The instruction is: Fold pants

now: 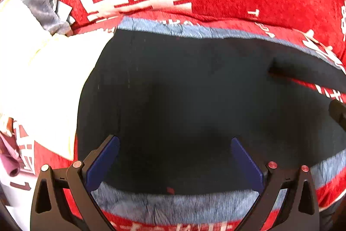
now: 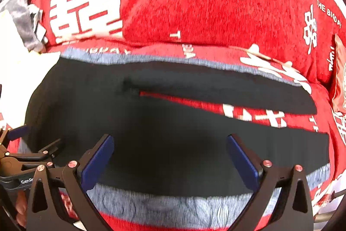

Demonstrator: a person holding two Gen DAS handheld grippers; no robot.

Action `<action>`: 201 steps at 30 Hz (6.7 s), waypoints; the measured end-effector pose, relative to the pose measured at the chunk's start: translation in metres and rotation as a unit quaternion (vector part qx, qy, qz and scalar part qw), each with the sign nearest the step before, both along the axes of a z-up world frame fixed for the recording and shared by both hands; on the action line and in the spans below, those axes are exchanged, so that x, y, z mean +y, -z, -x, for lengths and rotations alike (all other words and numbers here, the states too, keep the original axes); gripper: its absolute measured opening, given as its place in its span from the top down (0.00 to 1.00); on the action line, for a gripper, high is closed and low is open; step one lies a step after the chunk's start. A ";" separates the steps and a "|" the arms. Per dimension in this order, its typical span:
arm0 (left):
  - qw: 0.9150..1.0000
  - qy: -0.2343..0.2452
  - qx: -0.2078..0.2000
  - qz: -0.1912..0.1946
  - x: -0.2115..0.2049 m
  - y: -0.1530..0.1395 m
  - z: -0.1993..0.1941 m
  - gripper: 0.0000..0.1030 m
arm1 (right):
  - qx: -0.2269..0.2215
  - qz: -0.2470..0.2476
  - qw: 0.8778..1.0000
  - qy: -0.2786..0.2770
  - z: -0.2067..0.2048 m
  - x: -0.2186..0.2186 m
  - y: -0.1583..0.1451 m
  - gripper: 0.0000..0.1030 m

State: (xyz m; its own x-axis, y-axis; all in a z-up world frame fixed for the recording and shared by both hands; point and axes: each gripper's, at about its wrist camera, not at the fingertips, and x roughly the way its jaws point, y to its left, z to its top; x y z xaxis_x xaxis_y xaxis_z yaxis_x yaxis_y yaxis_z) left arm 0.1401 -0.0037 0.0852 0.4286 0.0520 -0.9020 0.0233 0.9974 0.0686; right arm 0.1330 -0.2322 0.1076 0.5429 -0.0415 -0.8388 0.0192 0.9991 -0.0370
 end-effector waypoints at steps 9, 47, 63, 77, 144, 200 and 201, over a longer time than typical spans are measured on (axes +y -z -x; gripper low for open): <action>1.000 -0.003 0.004 -0.008 -0.006 0.008 -0.049 0.00 | -0.008 -0.003 1.000 0.013 -0.056 -0.006 -0.001 0.00; 0.998 -0.027 0.063 -0.001 0.001 0.041 -0.173 0.00 | 0.153 0.038 0.963 -0.220 -0.236 0.039 0.119 0.00; 0.981 -0.103 0.072 0.150 0.036 0.016 -0.191 0.00 | 0.133 0.020 0.935 -0.328 -0.208 0.085 0.096 0.84; 0.968 -0.148 0.127 0.161 0.016 0.042 -0.227 0.12 | -0.017 0.130 0.947 -0.293 -0.101 0.088 0.052 0.85; 0.963 -0.105 0.059 0.242 0.019 -0.002 -0.054 0.85 | -0.092 0.095 0.946 -0.295 -0.015 0.105 -0.009 0.95; 0.997 0.034 0.049 0.040 -0.030 0.037 0.074 0.00 | 0.139 0.034 0.967 0.212 -0.141 -0.101 0.028 0.21; 0.997 0.030 0.049 0.042 -0.028 0.035 0.071 0.00 | 0.161 0.042 0.962 0.217 -0.148 -0.102 0.037 0.21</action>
State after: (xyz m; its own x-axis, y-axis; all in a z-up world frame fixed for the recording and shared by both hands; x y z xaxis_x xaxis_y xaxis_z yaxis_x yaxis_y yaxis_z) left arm 0.0695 -0.0319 0.0503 0.3380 -0.0487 -0.9399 0.0863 0.9961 -0.0205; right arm 0.2810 -0.3339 0.0704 0.1708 -0.2807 -0.9445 0.4086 0.8924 -0.1914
